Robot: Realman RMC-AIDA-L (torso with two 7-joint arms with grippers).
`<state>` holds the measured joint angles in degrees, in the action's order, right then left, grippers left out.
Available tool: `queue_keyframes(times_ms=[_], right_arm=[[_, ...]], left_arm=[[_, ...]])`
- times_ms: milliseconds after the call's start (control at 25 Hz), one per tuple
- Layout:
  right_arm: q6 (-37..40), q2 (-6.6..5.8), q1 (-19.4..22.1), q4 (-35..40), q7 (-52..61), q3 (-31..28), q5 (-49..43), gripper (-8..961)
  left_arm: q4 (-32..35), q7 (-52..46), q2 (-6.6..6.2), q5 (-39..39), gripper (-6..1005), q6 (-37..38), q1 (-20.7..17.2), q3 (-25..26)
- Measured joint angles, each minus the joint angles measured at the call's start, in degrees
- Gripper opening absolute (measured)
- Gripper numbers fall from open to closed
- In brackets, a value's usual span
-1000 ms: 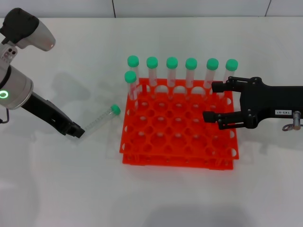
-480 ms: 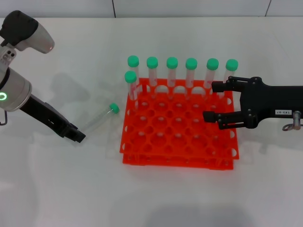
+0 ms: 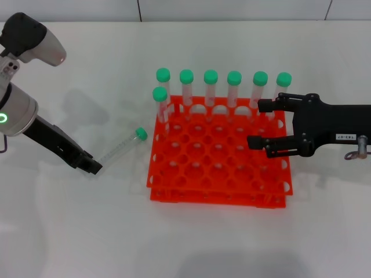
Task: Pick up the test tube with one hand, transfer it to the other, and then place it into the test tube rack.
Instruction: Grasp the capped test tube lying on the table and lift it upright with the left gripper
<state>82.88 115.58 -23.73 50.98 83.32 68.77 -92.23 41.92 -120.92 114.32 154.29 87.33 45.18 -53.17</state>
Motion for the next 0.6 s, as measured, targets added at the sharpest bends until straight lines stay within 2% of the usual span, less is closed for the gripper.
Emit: queue_keyframes(times_ms=[600], right_arm=[[0.1, 0.0, 0.0, 0.1, 0.0, 0.1, 0.3, 875]], left_arm=[[0.0, 0.3, 0.25, 0.7, 282, -0.8, 0.6, -0.3]])
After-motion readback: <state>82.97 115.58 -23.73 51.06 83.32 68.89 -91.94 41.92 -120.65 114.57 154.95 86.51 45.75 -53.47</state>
